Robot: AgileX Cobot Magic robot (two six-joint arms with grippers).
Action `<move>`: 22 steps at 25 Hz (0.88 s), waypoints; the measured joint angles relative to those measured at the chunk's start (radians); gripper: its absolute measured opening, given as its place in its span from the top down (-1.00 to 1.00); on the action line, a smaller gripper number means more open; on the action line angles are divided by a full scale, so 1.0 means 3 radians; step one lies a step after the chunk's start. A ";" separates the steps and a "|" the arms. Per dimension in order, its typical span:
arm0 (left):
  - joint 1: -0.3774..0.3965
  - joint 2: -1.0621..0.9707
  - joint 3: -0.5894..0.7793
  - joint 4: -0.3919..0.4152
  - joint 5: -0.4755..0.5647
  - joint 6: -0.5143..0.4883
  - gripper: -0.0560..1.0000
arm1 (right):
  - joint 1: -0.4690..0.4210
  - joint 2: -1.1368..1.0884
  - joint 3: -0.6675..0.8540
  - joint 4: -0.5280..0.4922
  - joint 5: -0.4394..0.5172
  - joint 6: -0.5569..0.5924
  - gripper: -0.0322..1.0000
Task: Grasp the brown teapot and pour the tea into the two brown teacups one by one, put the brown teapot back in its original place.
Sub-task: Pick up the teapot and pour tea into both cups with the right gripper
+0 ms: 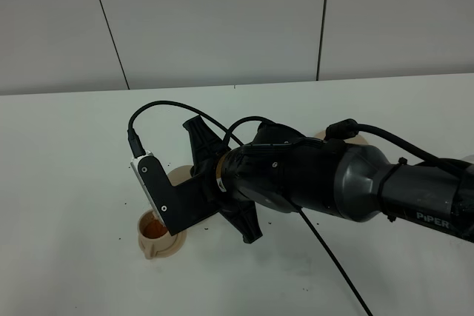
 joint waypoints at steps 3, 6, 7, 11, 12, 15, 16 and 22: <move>0.0000 0.0000 0.0000 0.0000 0.0000 0.0000 0.46 | 0.0000 0.0000 0.0000 0.0000 0.0000 0.0000 0.75; 0.0000 0.0000 0.0000 0.0000 0.0000 0.0000 0.46 | 0.0000 0.0000 0.0000 -0.0014 0.0000 0.0007 0.75; 0.0000 0.0000 0.0000 0.0000 0.0000 0.0000 0.46 | 0.0000 0.0000 0.0000 -0.0015 0.0000 0.0011 0.75; 0.0000 0.0000 0.0000 0.0000 0.0000 0.0000 0.46 | 0.0000 0.0000 0.0000 -0.0024 0.0000 0.0014 0.75; 0.0000 0.0000 0.0000 0.0000 0.0000 0.0000 0.46 | 0.0000 0.0000 0.0000 -0.0024 0.0000 0.0014 0.75; 0.0000 0.0000 0.0000 0.0000 0.0000 0.0000 0.46 | 0.0000 0.0000 0.0000 -0.0024 0.0000 0.0014 0.75; 0.0000 0.0000 0.0000 0.0000 0.0000 0.0000 0.46 | 0.0000 0.0000 0.0000 -0.0024 0.0000 0.0014 0.75; 0.0000 0.0000 0.0000 0.0000 0.0000 0.0000 0.46 | 0.0000 0.0000 0.0000 -0.0032 0.0000 0.0014 0.75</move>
